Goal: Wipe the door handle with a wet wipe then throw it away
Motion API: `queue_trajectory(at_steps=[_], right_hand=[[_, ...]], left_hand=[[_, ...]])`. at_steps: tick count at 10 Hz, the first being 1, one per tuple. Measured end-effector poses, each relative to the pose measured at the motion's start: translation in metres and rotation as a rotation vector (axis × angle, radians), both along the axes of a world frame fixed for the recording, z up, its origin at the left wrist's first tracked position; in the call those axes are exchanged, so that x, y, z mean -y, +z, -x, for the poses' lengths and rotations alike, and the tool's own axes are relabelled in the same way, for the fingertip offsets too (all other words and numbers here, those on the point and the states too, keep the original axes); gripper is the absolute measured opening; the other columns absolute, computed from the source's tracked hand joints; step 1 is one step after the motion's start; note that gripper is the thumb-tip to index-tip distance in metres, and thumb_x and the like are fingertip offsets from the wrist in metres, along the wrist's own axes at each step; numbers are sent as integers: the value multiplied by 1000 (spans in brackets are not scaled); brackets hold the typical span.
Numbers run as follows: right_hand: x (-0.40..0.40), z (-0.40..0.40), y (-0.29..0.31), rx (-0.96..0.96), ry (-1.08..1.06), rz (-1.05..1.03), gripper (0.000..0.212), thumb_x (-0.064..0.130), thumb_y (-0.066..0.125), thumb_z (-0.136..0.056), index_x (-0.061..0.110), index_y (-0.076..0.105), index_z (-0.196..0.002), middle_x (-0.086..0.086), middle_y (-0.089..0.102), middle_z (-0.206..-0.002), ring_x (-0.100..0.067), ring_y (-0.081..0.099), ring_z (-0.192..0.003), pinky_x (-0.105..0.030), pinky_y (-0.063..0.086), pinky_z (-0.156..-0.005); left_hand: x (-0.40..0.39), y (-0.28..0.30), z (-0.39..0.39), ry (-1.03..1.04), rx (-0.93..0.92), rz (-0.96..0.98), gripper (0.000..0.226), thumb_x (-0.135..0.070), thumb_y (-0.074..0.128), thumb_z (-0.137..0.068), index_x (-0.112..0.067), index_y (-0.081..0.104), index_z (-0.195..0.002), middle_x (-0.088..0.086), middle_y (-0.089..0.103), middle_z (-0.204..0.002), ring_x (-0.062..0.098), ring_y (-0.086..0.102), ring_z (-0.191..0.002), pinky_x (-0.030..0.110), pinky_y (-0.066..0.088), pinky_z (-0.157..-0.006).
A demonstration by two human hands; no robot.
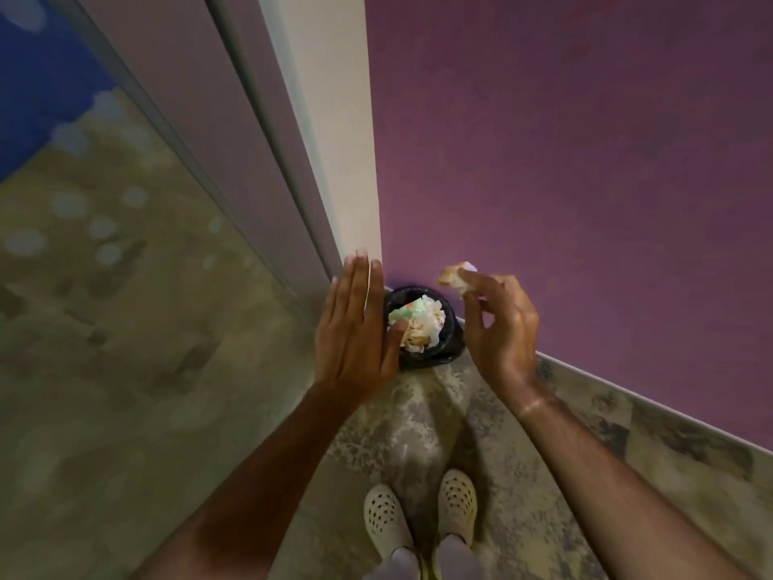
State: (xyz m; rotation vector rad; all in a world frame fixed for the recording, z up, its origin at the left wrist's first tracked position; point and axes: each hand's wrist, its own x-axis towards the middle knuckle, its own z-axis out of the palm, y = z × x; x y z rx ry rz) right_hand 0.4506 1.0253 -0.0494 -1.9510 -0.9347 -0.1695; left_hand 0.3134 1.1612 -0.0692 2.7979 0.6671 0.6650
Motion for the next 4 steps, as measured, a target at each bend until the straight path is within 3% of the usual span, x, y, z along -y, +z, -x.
queue_trajectory(at_steps=[1,2,3,4], right_hand=[[-15,-18,-20,8,-27,-102,24,8,53,-97,6,69,-114,-13,61,-97,-24,61,-83,-37,53,-65],[-27,-32,-46,57,7,-41,29,0,55,-94,6,65,-121,-15,57,-104,-26,59,-89,-31,53,-71],[-33,-40,-79,-95,122,421,54,-8,58,-89,9,52,-140,-26,50,-135,-40,54,-116,-33,49,-88],[-23,-45,-102,-126,99,617,66,-3,58,-88,15,39,-149,-24,38,-149,-43,41,-132,-43,46,-100]], left_hand=[[-8,-24,-10,30,-56,11,75,-39,39,-98,-9,3,-155,12,2,-163,27,3,-153,39,5,-124],[-12,-40,-15,72,-80,18,73,-36,42,-97,-5,9,-155,17,9,-163,27,4,-153,42,10,-124],[-14,-50,-18,58,-75,36,70,-35,40,-99,-4,11,-155,16,8,-163,27,4,-153,42,9,-124],[-12,-57,-19,69,-71,49,71,-34,40,-99,-4,10,-155,12,2,-163,27,3,-153,40,7,-124]])
